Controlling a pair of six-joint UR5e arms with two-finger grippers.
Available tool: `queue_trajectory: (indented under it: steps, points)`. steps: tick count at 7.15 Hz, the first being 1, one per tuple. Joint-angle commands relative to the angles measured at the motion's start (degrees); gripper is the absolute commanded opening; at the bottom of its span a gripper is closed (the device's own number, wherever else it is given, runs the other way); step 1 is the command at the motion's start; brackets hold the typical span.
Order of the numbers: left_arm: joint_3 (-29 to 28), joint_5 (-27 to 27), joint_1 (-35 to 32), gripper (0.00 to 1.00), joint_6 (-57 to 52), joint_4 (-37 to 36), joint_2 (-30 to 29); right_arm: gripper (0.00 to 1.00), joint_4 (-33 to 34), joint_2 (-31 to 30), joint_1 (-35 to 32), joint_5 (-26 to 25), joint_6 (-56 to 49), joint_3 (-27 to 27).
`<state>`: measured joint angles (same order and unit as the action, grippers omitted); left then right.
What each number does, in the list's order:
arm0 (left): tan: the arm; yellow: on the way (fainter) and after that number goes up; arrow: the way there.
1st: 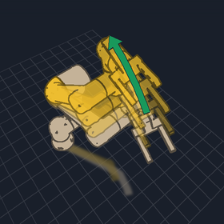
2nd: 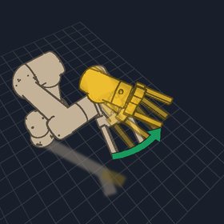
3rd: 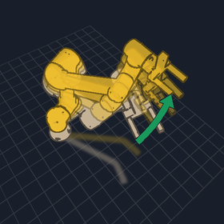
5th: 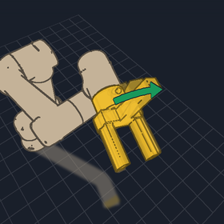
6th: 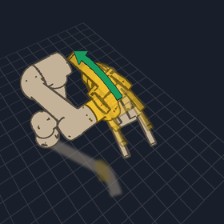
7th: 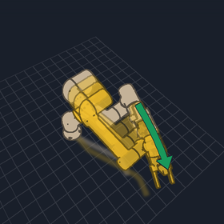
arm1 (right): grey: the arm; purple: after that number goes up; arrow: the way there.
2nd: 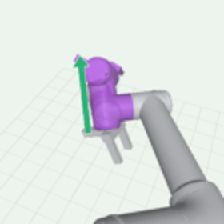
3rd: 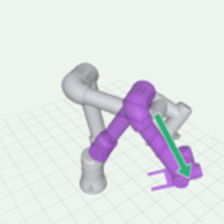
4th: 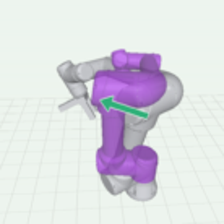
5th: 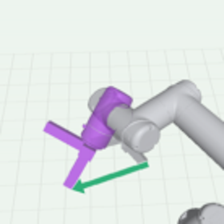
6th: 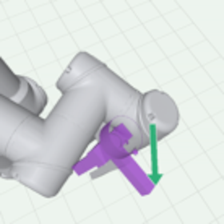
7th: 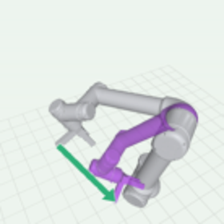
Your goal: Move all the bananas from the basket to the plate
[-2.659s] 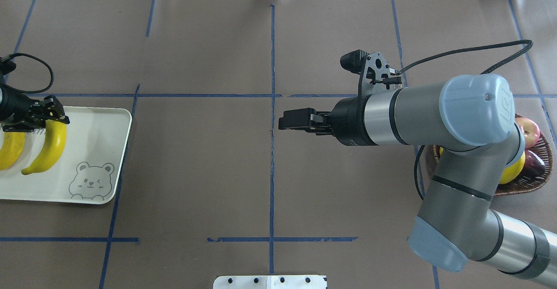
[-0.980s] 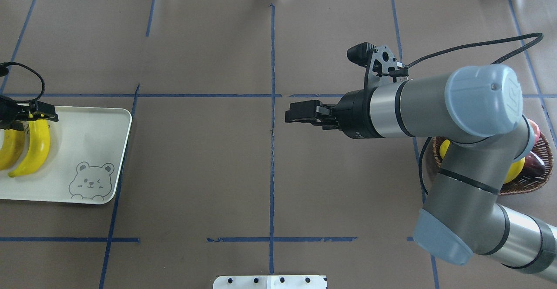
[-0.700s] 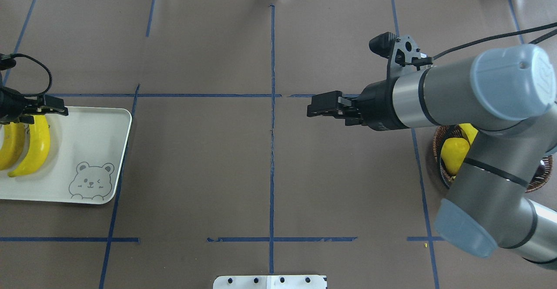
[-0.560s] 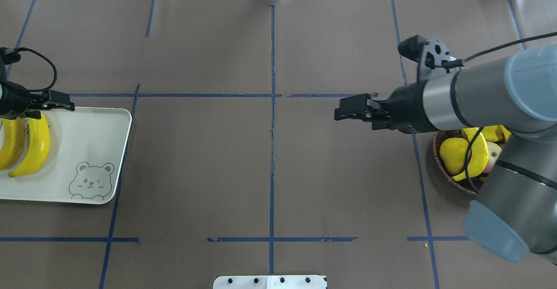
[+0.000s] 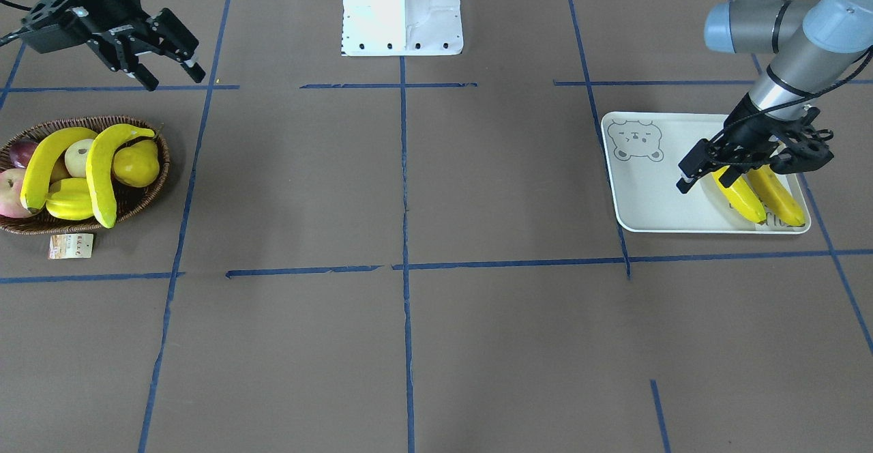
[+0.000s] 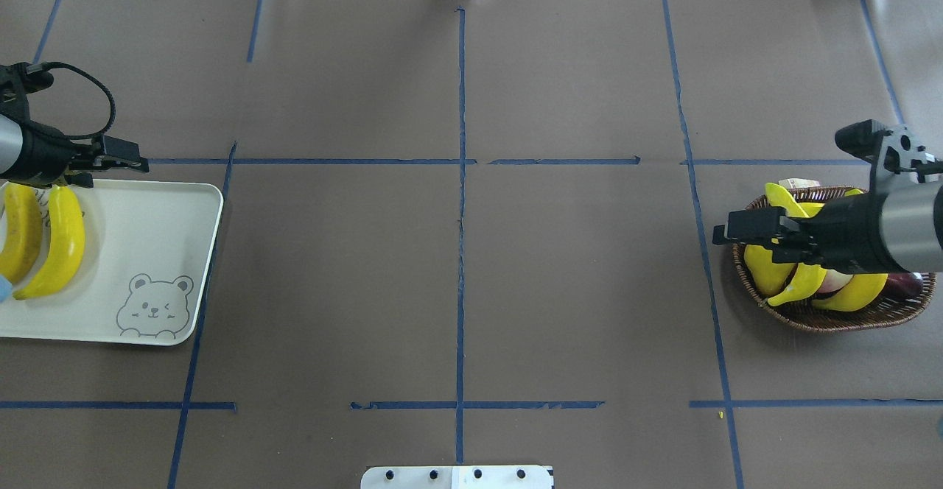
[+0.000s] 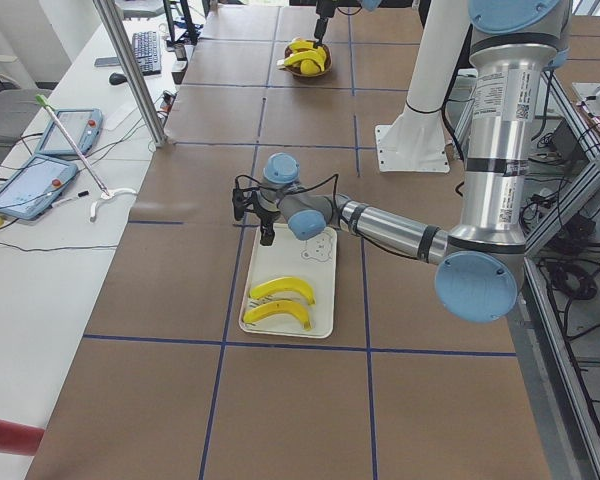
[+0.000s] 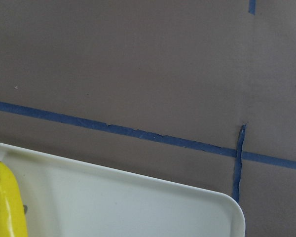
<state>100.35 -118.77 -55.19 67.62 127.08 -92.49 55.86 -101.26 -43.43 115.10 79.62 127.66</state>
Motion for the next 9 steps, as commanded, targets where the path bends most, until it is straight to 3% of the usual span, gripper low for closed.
queue_trajectory:
  steps: [1, 3, 9]
  points:
    - [0.0, 0.4, 1.5, 1.0, 1.6, -0.2, -0.9, 1.0, -9.2, -5.2, -5.9, 4.6, 0.6, -8.2]
    - [-0.1, 0.5, 1.8, 1.0, 1.6, -0.4, -1.1, 1.0, -17.8, -5.9, -7.9, 6.2, 0.4, -17.4]
    - [-1.2, 0.6, 1.9, 1.0, 1.6, -0.3, -1.2, 1.0, -16.7, -5.4, -4.9, 5.2, 0.7, -18.4]
